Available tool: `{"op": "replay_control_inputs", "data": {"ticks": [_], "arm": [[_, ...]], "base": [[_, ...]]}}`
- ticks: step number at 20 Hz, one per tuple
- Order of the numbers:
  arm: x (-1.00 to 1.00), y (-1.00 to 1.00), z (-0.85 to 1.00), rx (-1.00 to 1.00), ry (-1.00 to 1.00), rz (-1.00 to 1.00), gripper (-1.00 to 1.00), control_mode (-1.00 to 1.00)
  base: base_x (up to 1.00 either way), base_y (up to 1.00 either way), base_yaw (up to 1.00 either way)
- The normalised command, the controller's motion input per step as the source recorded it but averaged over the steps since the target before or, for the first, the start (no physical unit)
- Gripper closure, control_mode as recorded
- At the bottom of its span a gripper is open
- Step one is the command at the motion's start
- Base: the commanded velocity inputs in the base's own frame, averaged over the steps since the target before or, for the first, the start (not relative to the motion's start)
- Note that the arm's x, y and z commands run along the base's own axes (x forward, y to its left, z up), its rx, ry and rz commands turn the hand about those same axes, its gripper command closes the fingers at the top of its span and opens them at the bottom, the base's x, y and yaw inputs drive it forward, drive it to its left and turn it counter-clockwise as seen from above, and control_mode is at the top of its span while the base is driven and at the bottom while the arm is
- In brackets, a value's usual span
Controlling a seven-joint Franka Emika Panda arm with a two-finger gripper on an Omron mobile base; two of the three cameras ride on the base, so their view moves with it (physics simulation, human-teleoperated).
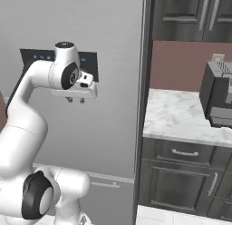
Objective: Open the fridge, remove the pear, corn, and steak, and place them on any counter.
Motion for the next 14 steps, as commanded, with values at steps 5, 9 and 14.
{"op": "replay_control_inputs", "data": {"ticks": [5,9,14], "arm": [[-0.01,0.00,0.00,0.00,0.00,0.00,-1.00,1.00],[0.00,0.00,0.00,0.00,0.00,0.00,-1.00,1.00],[0.00,0.00,0.00,0.00,0.00,0.00,-1.00,1.00]], "base": [[-0.15,0.19,-0.03],[-0.41,0.84,-0.27],[-0.46,0.94,-0.38]]}}
